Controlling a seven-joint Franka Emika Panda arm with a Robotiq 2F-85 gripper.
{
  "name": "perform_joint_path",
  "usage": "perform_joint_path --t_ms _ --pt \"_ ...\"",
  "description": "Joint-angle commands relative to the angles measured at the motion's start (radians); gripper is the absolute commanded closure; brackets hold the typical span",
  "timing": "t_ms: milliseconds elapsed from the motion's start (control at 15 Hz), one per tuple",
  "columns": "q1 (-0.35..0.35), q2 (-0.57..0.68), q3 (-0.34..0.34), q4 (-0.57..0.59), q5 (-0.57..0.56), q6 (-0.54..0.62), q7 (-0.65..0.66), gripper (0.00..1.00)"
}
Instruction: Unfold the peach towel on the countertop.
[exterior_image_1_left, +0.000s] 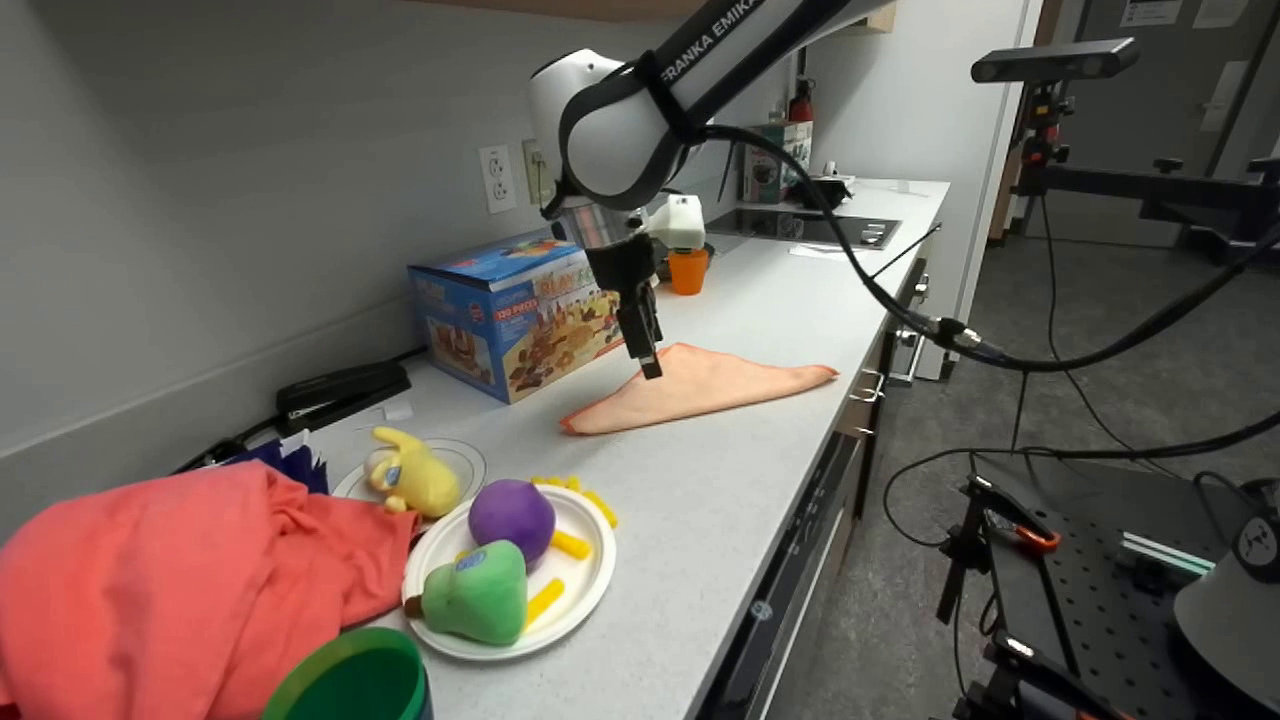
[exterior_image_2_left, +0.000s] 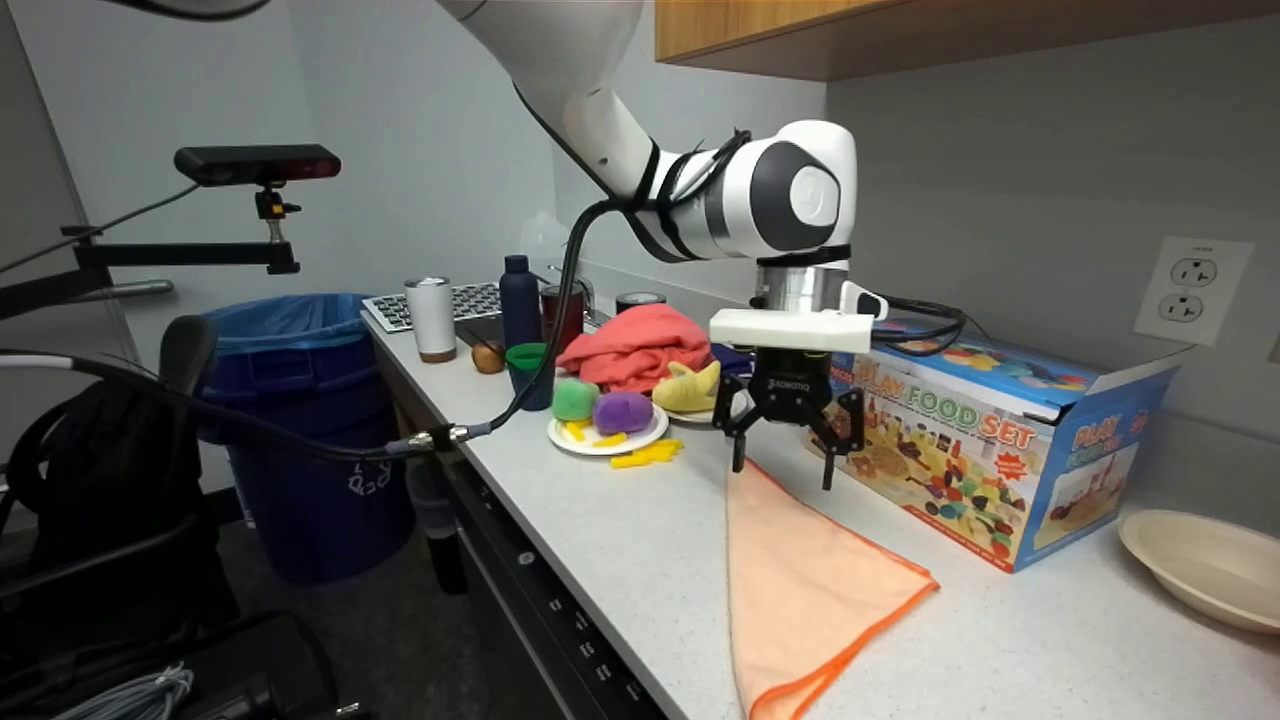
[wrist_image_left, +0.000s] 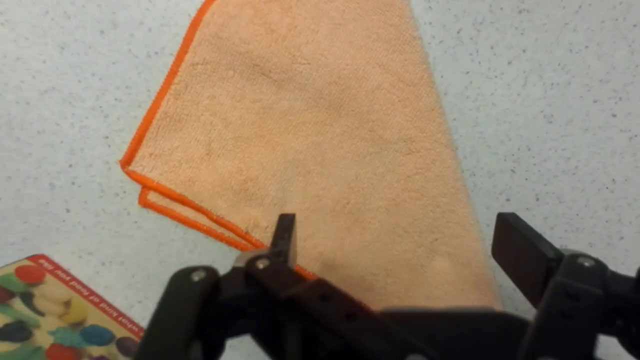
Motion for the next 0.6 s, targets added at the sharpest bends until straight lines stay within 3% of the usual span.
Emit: perform_joint_path --t_ms 0,533 --pt "-0.010 -0.014 -0.001 -0.015 -0.002 0.012 0.002 0.00" --pt "-0.012 -0.016 0.000 -0.024 -0.001 0.016 0.003 0.00"
